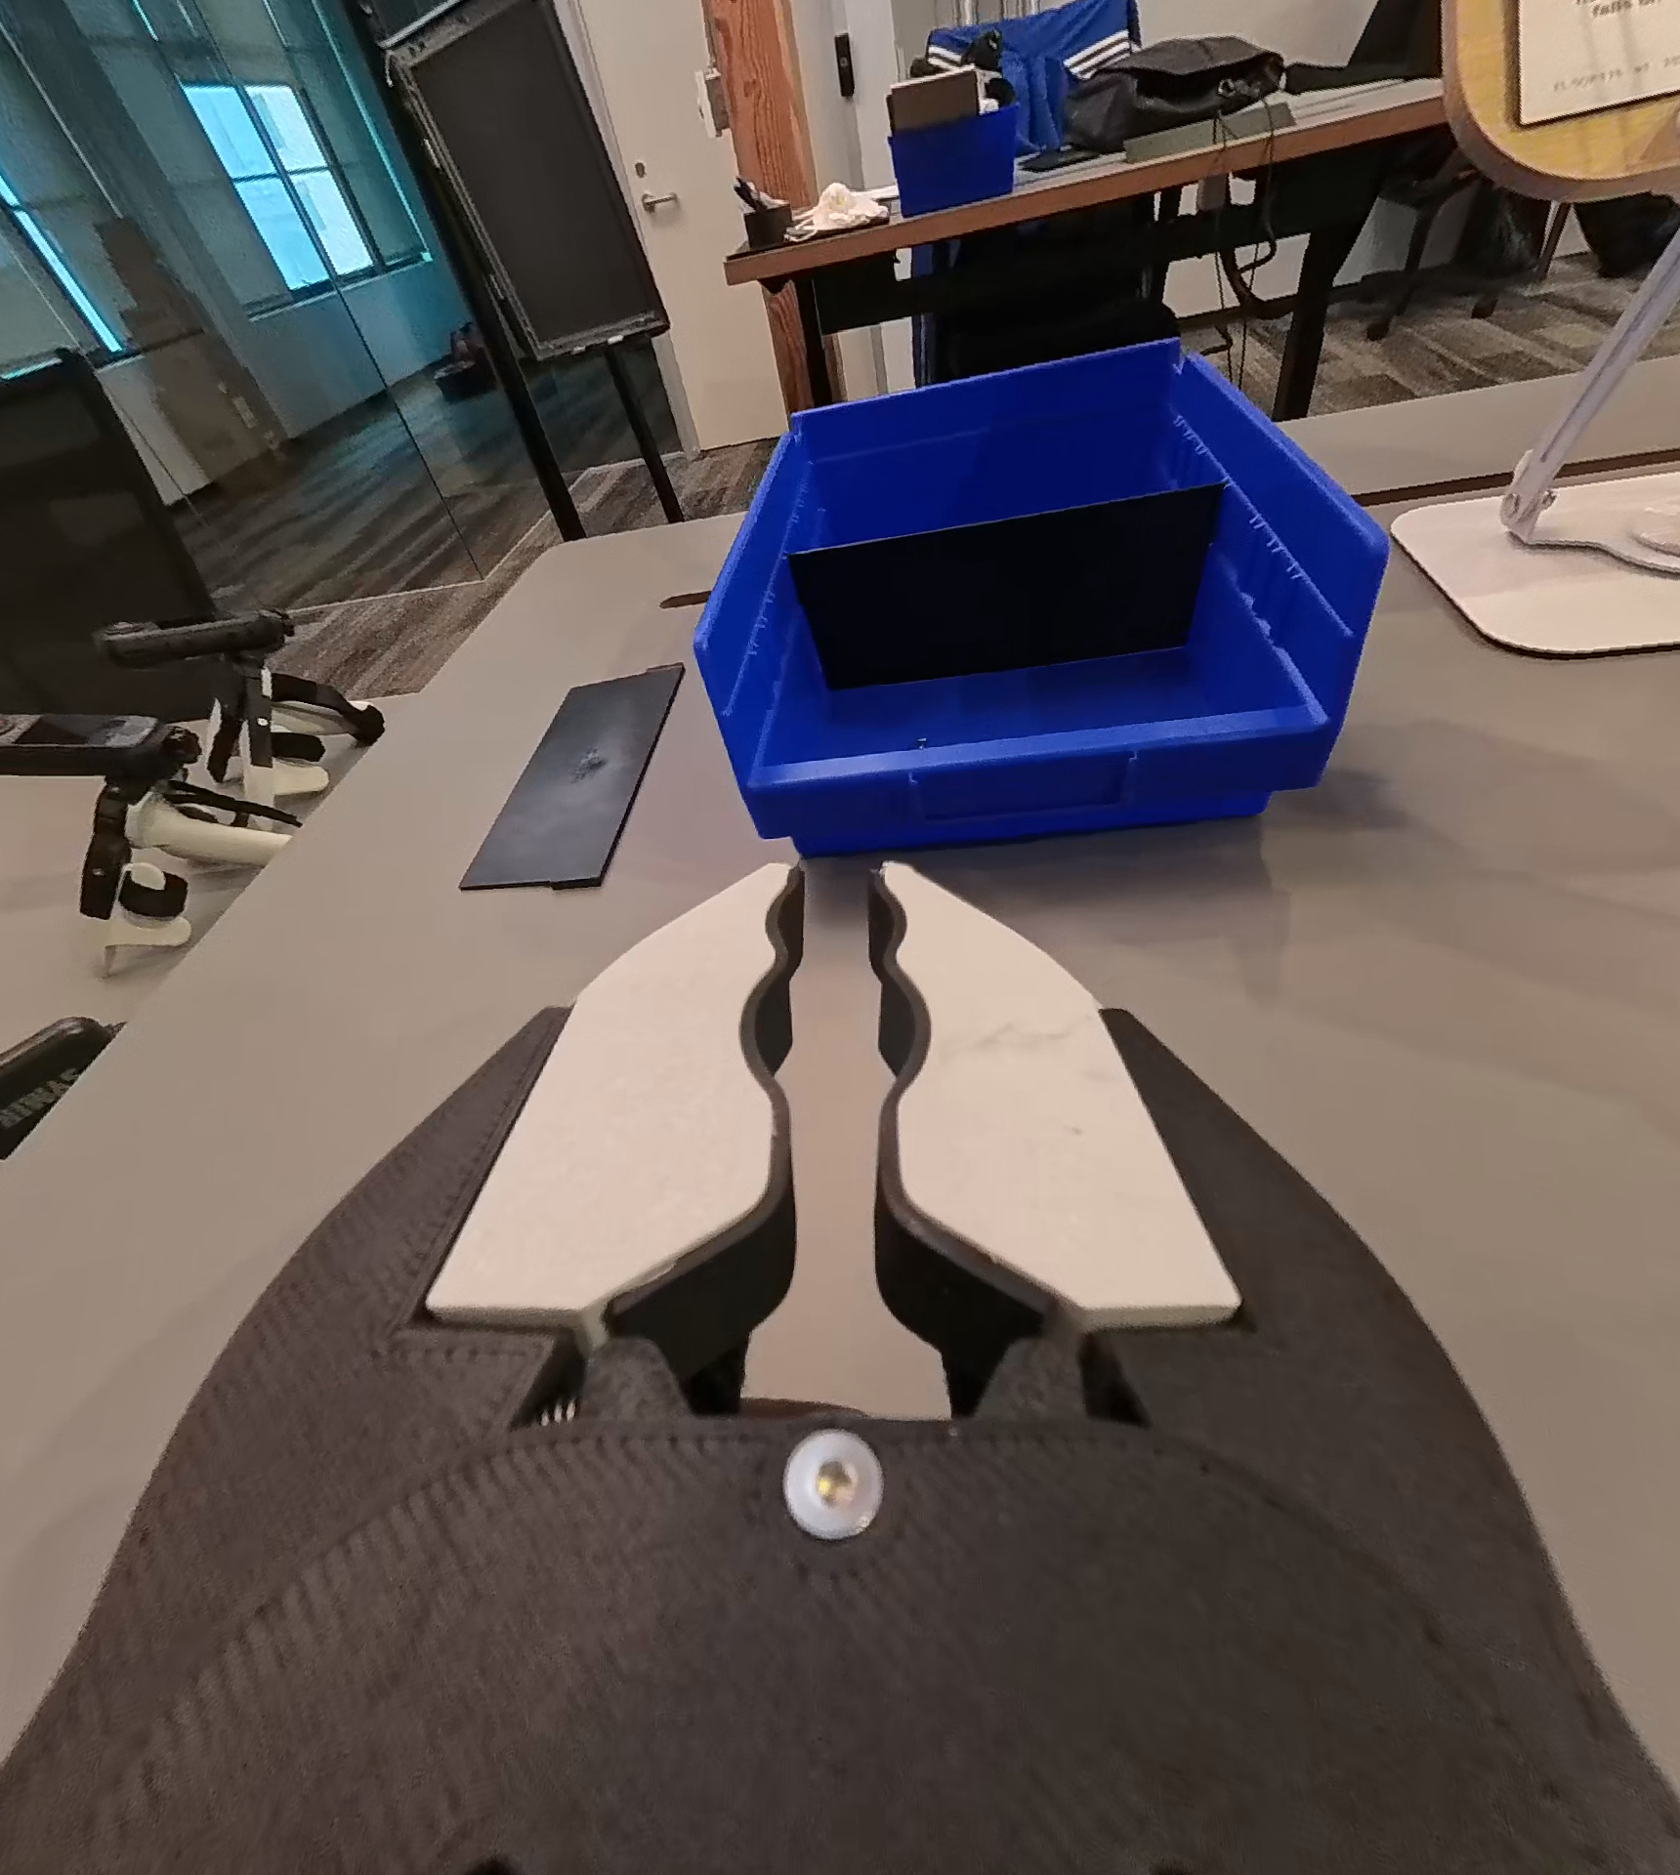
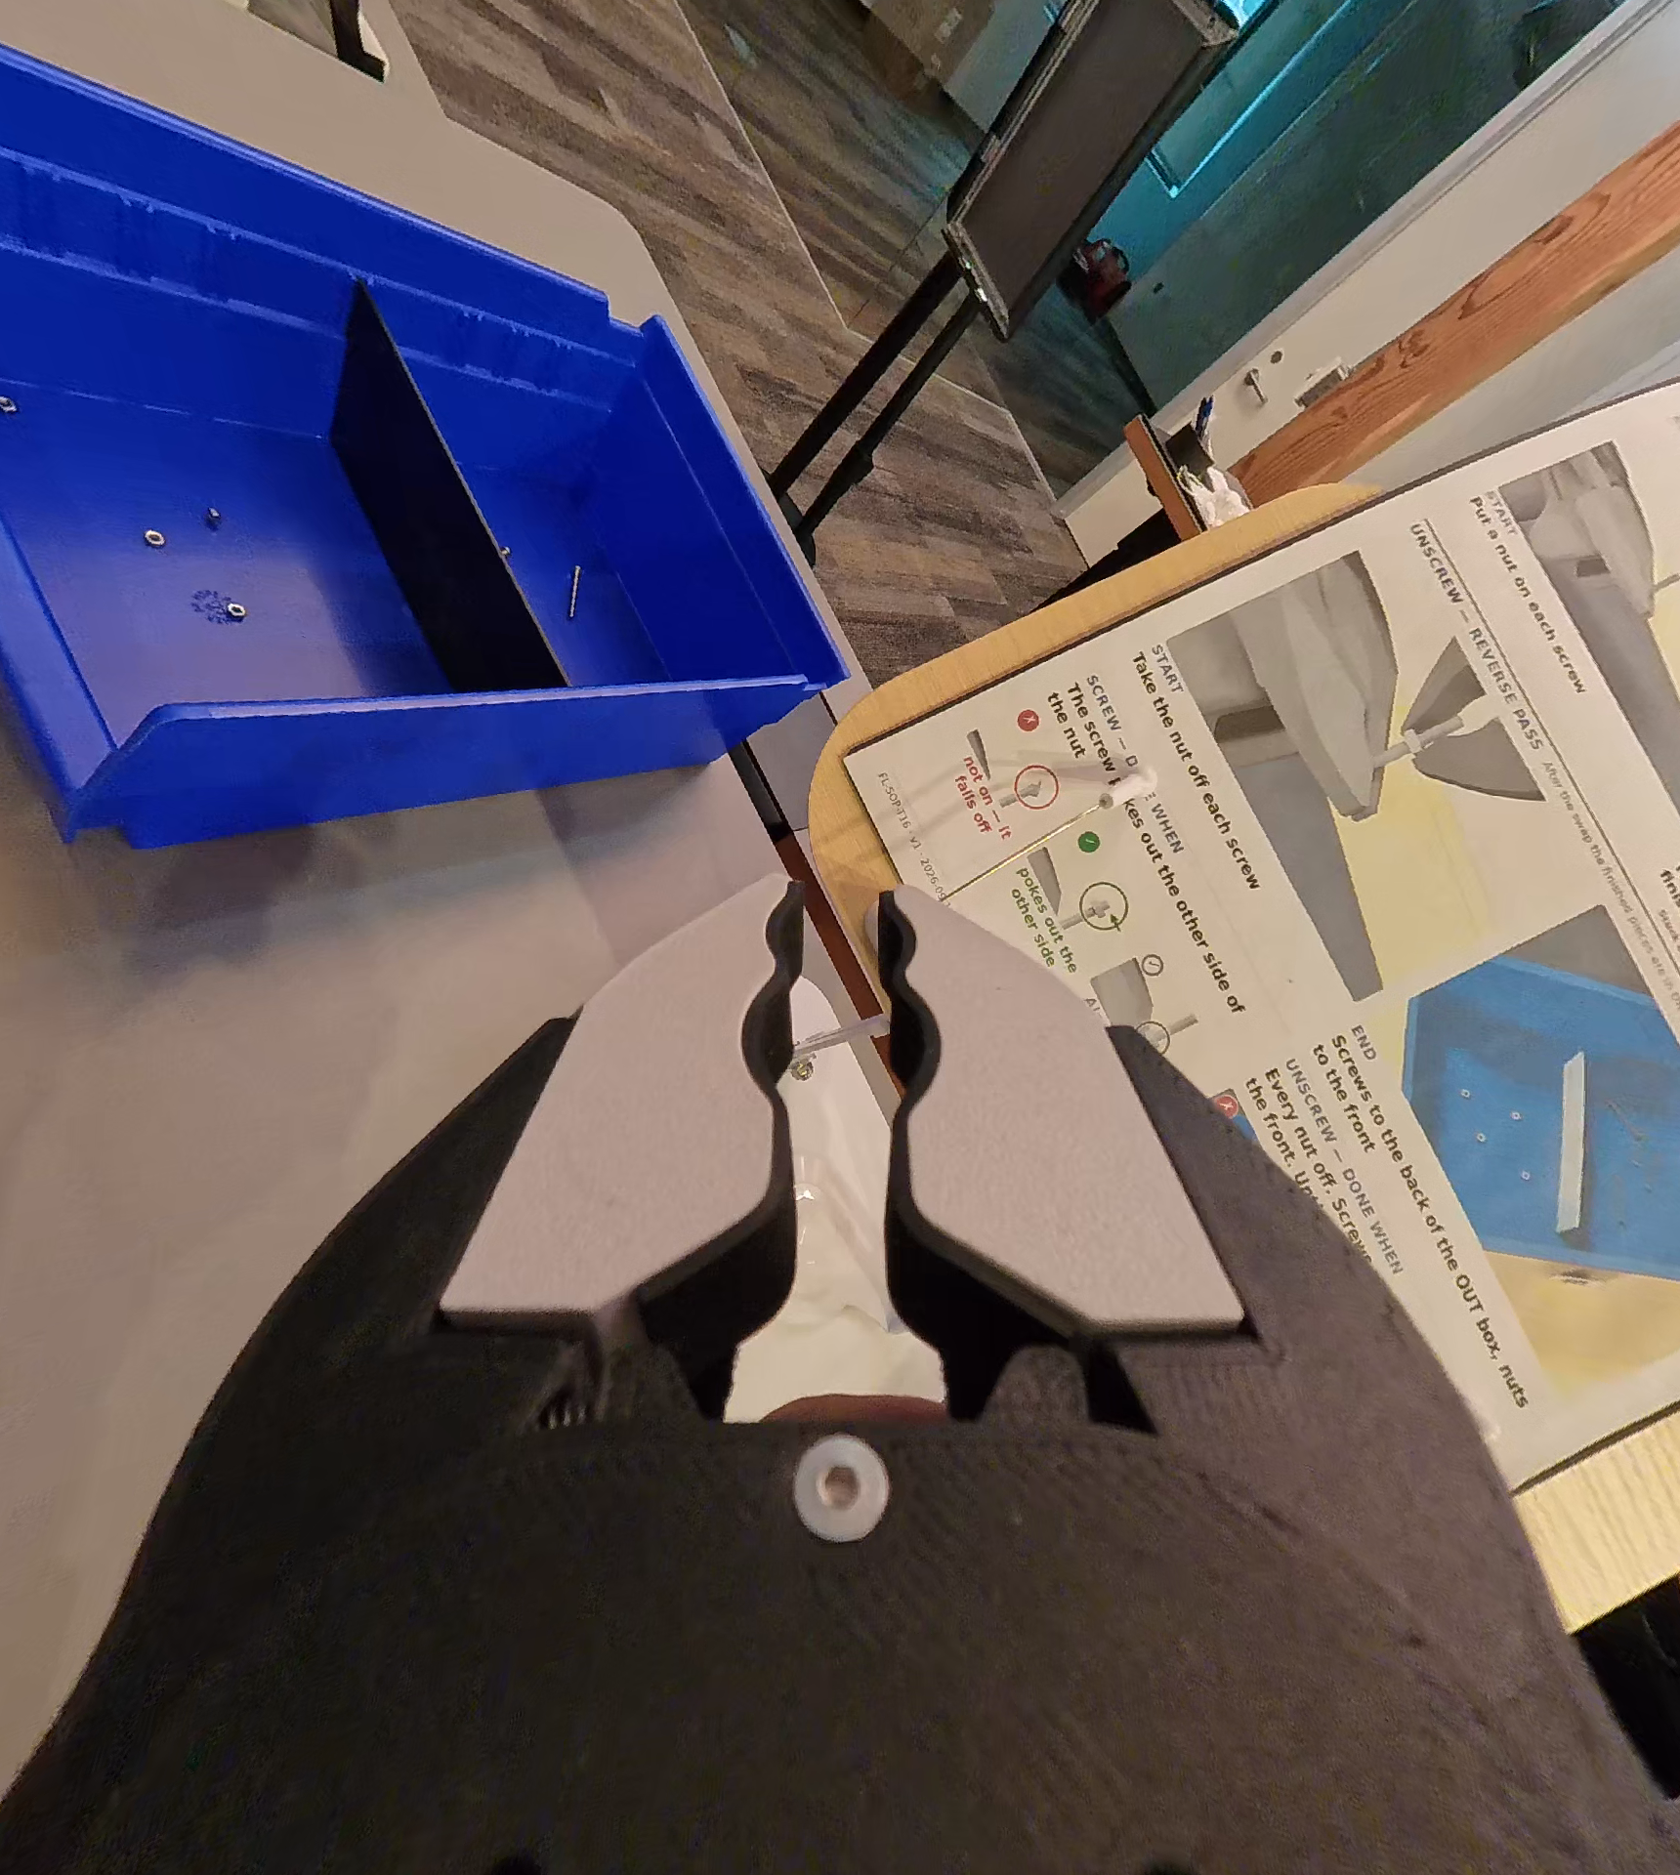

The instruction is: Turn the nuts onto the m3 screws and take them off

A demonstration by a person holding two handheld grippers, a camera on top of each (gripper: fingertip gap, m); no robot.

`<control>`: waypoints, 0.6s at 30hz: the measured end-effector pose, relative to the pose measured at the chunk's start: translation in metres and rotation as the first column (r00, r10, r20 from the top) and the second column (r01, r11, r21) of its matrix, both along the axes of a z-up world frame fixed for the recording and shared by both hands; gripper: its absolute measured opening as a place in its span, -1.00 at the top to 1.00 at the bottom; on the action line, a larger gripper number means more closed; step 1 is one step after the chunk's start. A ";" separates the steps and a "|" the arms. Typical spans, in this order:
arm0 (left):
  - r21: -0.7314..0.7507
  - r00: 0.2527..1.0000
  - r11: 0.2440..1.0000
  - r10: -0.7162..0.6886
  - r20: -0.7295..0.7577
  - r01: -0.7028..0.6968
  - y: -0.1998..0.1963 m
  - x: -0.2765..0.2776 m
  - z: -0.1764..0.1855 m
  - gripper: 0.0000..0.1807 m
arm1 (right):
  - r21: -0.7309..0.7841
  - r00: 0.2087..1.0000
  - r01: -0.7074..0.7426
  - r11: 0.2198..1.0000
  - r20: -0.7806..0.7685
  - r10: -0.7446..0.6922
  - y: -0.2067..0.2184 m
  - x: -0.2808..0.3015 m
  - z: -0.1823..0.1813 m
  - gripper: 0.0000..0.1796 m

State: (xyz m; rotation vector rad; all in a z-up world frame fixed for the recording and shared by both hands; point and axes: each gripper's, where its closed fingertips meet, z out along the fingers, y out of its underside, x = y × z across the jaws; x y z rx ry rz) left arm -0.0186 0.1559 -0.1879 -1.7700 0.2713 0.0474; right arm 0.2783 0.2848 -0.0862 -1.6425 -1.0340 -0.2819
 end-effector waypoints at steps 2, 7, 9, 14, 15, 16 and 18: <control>-0.001 1.000 1.000 0.001 -0.003 -0.001 -0.001 -0.001 0.000 0.88 | -0.001 1.000 -0.001 1.000 0.000 0.001 0.000 0.000 0.000 0.84; 0.000 1.000 1.000 0.005 0.000 -0.005 -0.004 -0.002 0.001 0.87 | 0.000 1.000 -0.003 1.000 0.002 0.003 -0.001 -0.001 0.000 0.84; -0.002 1.000 1.000 0.007 0.002 -0.007 -0.005 -0.003 0.001 0.87 | -0.004 1.000 -0.006 1.000 0.002 0.006 -0.001 -0.002 -0.001 0.84; -0.009 1.000 1.000 0.011 0.001 -0.011 -0.009 -0.005 0.001 0.87 | -0.005 1.000 -0.011 1.000 0.010 0.011 -0.003 -0.003 -0.003 0.84; -0.010 1.000 1.000 0.010 0.007 -0.010 -0.010 -0.005 0.001 0.87 | -0.005 1.000 -0.014 1.000 0.008 0.014 -0.003 -0.004 -0.002 0.84; -0.010 1.000 1.000 0.010 0.009 -0.010 -0.010 -0.004 0.001 0.86 | -0.004 1.000 -0.016 1.000 0.007 0.016 -0.004 -0.004 -0.002 0.84; -0.012 1.000 1.000 0.006 0.006 -0.006 -0.010 -0.002 0.000 0.86 | -0.001 1.000 -0.018 1.000 0.006 0.018 -0.005 -0.004 0.000 0.84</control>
